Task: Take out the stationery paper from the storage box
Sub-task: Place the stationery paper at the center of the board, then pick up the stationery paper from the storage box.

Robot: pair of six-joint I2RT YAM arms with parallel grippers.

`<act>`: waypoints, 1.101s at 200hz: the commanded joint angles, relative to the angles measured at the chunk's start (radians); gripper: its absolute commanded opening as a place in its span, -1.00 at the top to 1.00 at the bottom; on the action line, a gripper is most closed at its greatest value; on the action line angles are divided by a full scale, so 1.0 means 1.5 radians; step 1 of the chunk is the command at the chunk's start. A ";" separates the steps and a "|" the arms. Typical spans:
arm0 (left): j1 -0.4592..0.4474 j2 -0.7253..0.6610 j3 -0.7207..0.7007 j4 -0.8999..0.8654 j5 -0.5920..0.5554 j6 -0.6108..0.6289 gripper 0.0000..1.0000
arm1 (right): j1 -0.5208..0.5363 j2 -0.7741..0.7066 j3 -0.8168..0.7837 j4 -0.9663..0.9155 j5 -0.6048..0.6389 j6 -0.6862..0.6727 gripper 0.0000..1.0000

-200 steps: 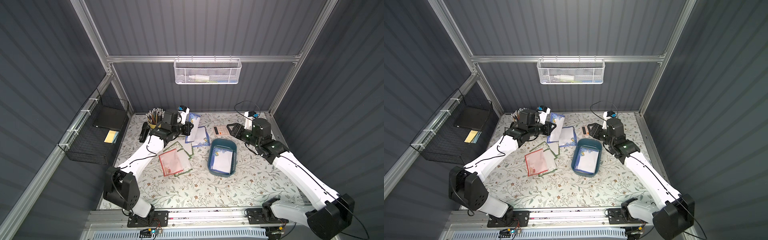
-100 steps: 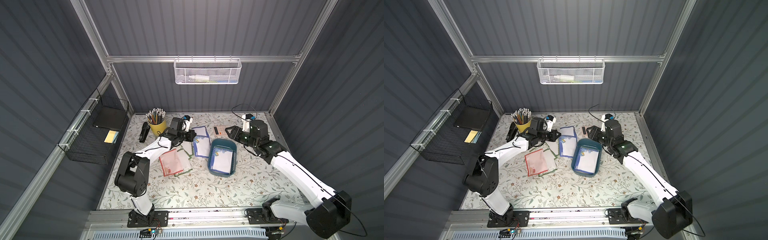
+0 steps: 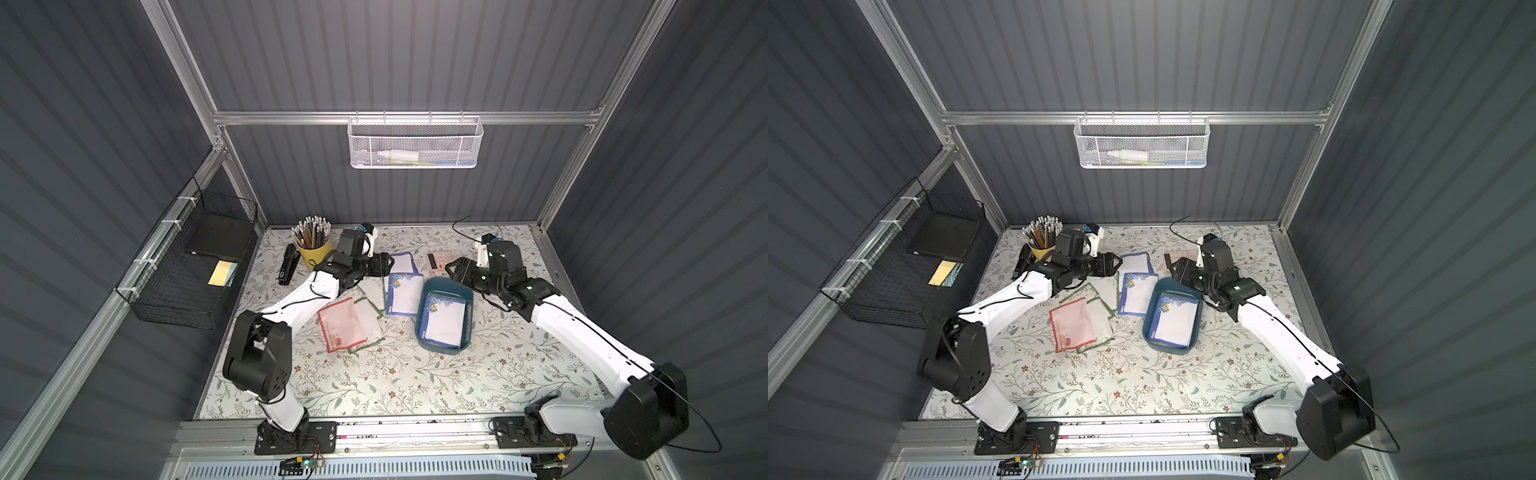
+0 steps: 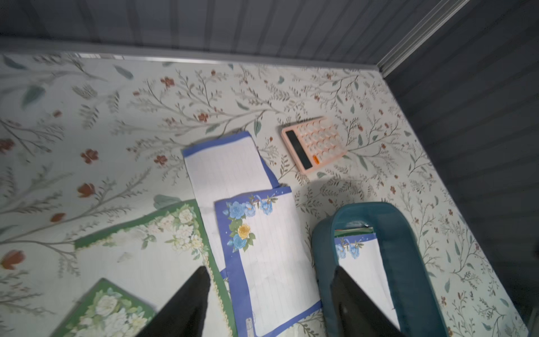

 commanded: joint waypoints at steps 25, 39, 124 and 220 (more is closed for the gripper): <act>0.001 -0.098 0.123 -0.040 -0.076 0.058 -0.62 | 0.070 0.113 0.076 -0.151 0.145 -0.017 -0.33; 0.001 -0.088 0.142 -0.065 -0.097 0.083 -0.63 | 0.094 0.159 0.107 -0.190 0.191 -0.006 -0.34; 0.002 -0.089 0.039 0.013 -0.079 0.120 -0.66 | 0.149 0.364 0.226 -0.352 0.325 0.068 -0.42; 0.008 -0.049 0.000 0.024 -0.047 0.116 -0.64 | 0.121 0.360 0.146 -0.269 0.294 0.089 -0.92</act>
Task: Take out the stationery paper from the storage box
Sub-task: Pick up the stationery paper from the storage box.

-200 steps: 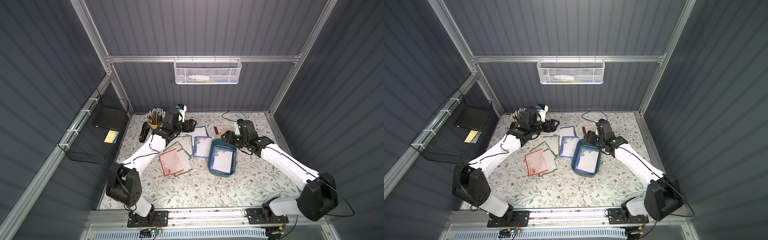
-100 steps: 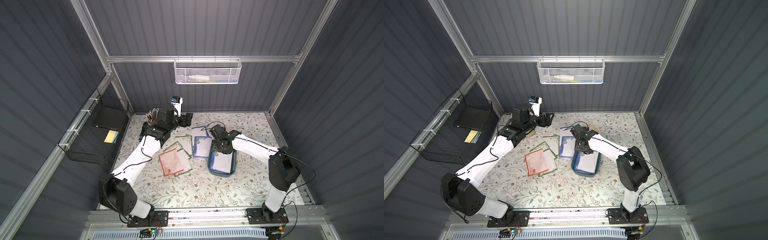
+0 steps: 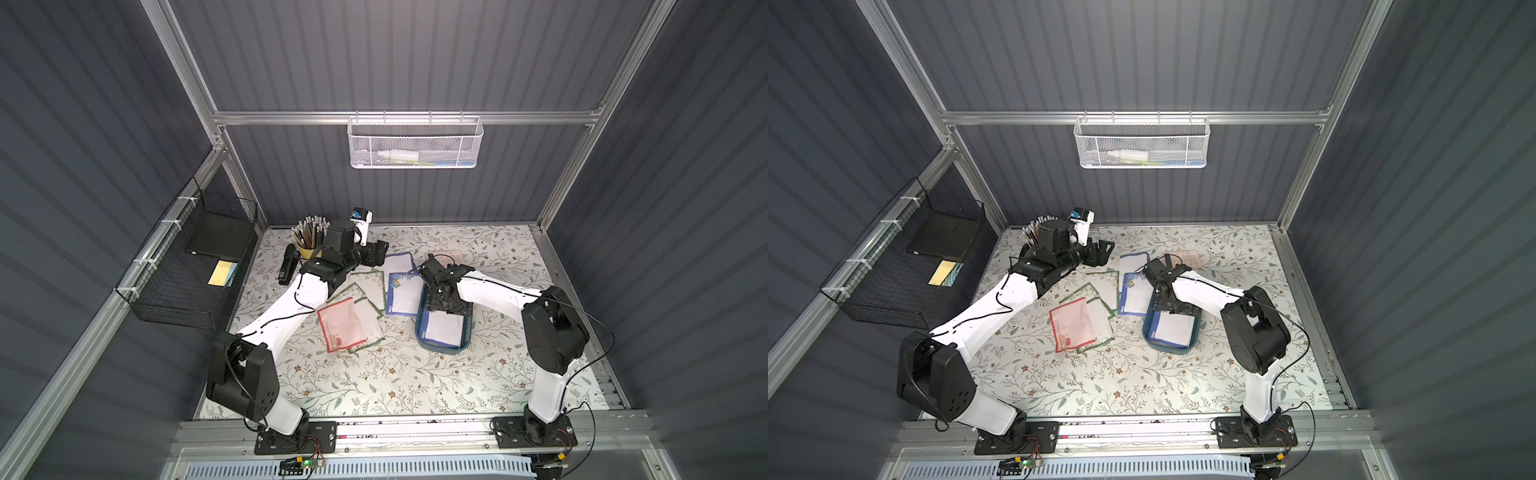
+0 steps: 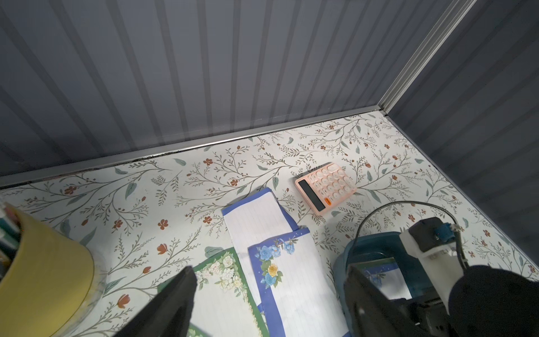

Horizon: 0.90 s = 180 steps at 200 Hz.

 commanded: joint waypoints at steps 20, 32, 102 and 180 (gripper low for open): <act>0.007 0.003 -0.002 0.006 0.018 0.009 -0.64 | -0.031 -0.008 -0.048 0.054 -0.035 0.007 -0.92; 0.007 0.004 -0.002 0.007 0.019 0.009 -0.64 | -0.038 -0.003 -0.053 0.062 -0.045 0.004 -0.92; 0.008 0.010 0.003 0.000 0.017 0.009 -0.64 | -0.040 0.031 -0.105 0.107 -0.096 0.000 -0.83; 0.009 0.015 0.007 -0.006 0.016 0.009 -0.64 | -0.040 0.058 -0.141 0.131 -0.128 -0.013 -0.21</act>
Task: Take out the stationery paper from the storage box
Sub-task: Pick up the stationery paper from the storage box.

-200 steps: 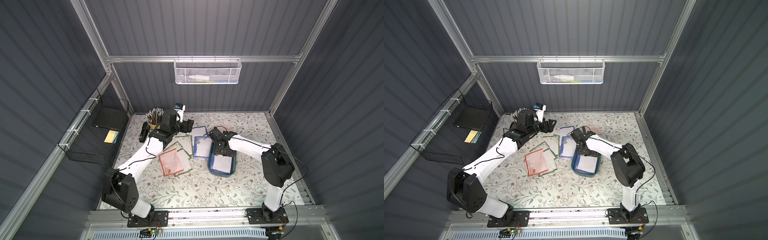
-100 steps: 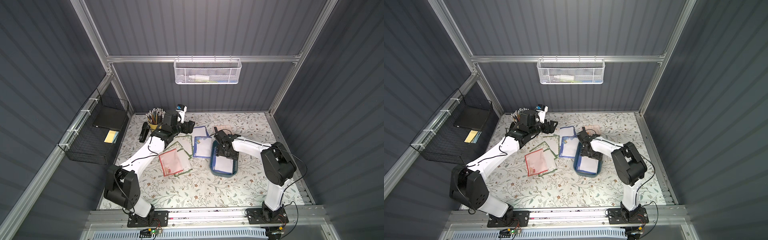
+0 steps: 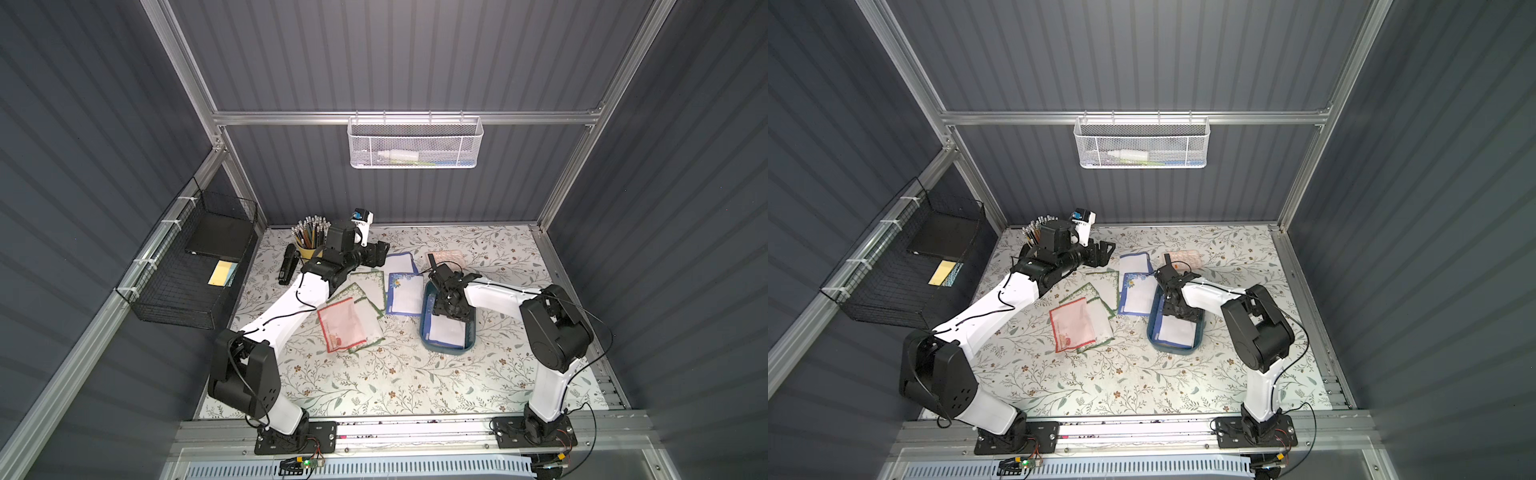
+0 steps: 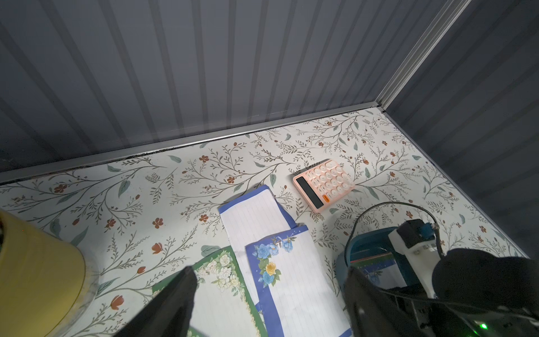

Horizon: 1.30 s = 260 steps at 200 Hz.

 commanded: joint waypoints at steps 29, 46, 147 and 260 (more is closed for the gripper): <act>0.005 0.010 0.007 -0.008 0.005 0.009 -0.64 | 0.003 0.061 -0.059 0.011 -0.066 -0.007 0.27; 0.005 0.011 0.008 -0.009 0.006 0.010 -0.64 | 0.003 0.062 -0.064 0.016 -0.072 -0.008 0.50; 0.006 0.026 0.013 -0.014 0.014 0.009 -0.64 | 0.003 -0.006 0.019 -0.052 -0.024 -0.027 1.00; 0.007 0.074 0.027 -0.029 0.170 0.017 -0.63 | 0.002 -0.107 0.130 -0.143 0.049 -0.055 1.00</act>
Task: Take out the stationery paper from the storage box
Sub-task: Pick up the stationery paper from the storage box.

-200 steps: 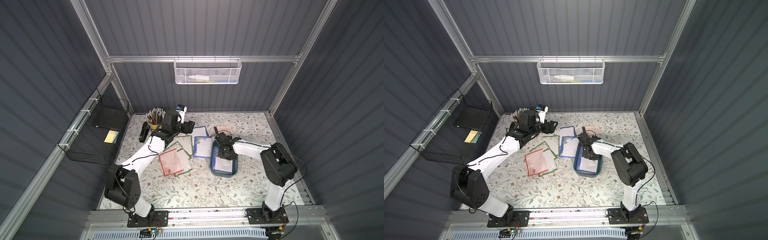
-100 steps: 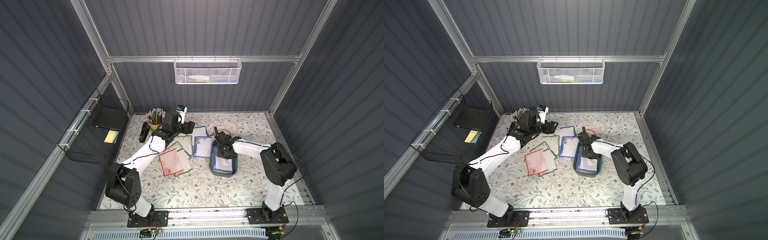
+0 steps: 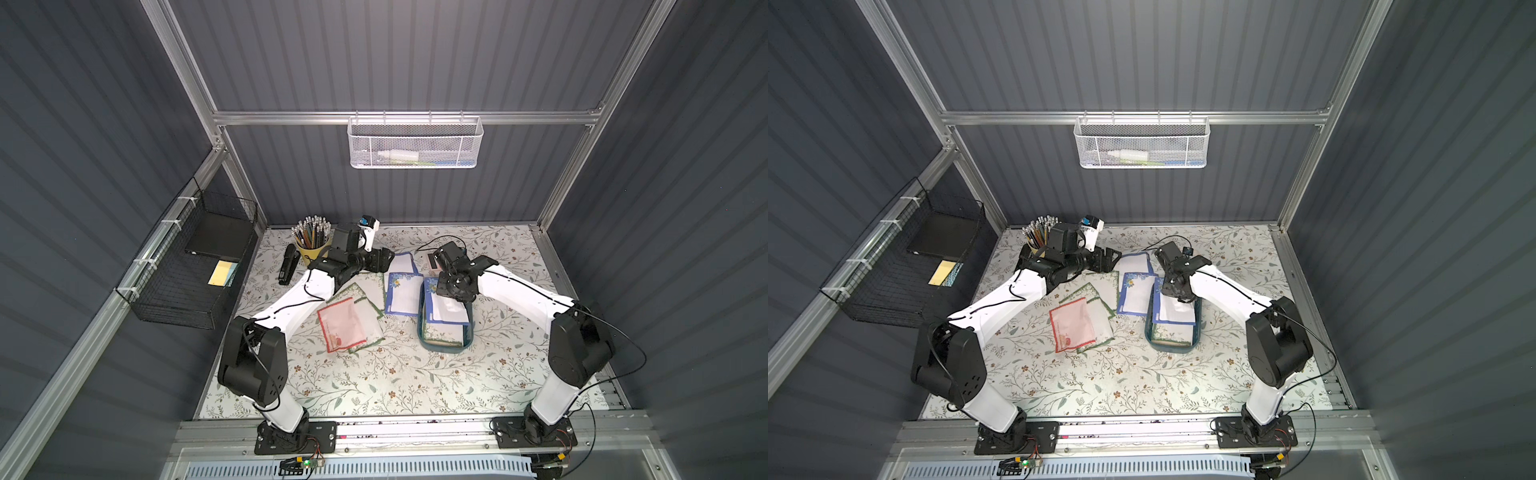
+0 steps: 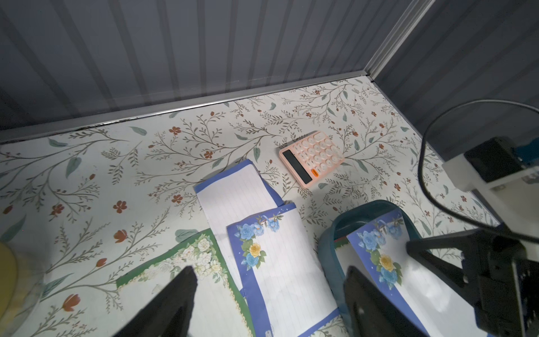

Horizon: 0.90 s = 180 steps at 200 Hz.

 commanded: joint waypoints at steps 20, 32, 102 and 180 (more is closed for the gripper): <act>0.007 0.037 0.054 -0.020 0.148 0.017 -0.62 | 0.002 -0.016 0.014 -0.038 0.024 -0.012 1.00; 0.010 0.044 0.053 -0.012 0.185 0.016 -0.61 | 0.002 -0.021 0.019 -0.041 0.027 -0.011 1.00; 0.010 0.079 0.036 0.051 0.343 -0.034 -0.55 | 0.001 -0.066 0.051 -0.061 0.054 -0.015 1.00; 0.010 0.109 0.036 0.081 0.477 -0.055 -0.56 | 0.001 -0.043 0.097 -0.049 0.068 -0.026 1.00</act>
